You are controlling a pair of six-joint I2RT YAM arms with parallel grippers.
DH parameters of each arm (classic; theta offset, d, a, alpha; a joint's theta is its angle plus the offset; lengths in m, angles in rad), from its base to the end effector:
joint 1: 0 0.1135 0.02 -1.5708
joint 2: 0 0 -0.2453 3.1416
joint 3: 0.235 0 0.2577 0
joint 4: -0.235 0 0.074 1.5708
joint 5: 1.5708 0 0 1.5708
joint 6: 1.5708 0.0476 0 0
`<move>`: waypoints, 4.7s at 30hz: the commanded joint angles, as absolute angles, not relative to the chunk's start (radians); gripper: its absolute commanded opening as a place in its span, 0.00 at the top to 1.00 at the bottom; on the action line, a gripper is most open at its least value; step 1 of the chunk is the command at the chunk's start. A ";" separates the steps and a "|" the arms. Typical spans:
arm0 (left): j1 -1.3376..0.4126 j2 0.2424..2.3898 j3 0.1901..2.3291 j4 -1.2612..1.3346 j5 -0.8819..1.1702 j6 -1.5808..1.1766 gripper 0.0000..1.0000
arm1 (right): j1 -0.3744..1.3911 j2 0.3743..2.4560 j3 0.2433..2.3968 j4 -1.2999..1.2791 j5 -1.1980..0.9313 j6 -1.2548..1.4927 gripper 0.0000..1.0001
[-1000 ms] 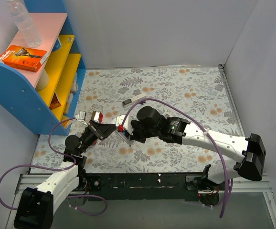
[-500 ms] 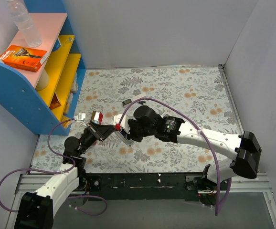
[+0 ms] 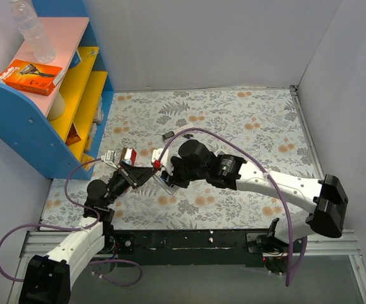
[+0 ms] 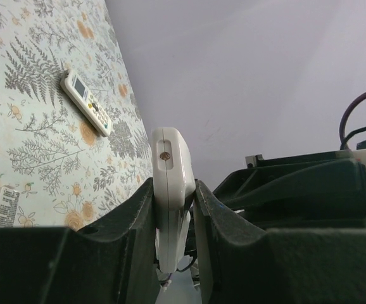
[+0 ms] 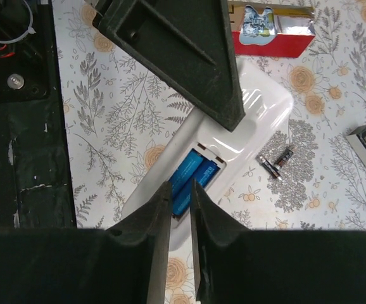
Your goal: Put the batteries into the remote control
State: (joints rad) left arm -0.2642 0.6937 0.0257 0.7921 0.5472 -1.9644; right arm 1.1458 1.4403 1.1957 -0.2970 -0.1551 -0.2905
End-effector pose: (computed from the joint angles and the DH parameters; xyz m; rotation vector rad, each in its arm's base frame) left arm 0.1664 -0.0707 0.1764 -0.9874 1.6385 -2.0788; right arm 0.1374 0.3214 0.2918 -1.5043 1.5762 0.6644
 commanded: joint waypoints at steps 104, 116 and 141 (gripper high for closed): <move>-0.270 0.302 0.434 -0.201 0.232 -1.255 1.00 | 0.968 1.597 0.871 -0.233 0.038 0.111 0.35; -0.270 0.299 0.433 -0.204 0.229 -1.259 1.00 | 0.969 1.424 0.790 -0.117 -0.129 -0.124 0.33; -0.270 0.310 0.429 -0.192 0.235 -1.261 1.00 | 0.997 1.621 0.838 -0.072 -0.183 -0.235 0.41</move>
State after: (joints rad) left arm -0.2676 0.3058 0.4328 -0.2245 0.2249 -1.2640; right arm 0.9855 1.5879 0.8059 -0.0986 -0.1902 -0.2138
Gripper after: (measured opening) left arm 0.246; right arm 0.591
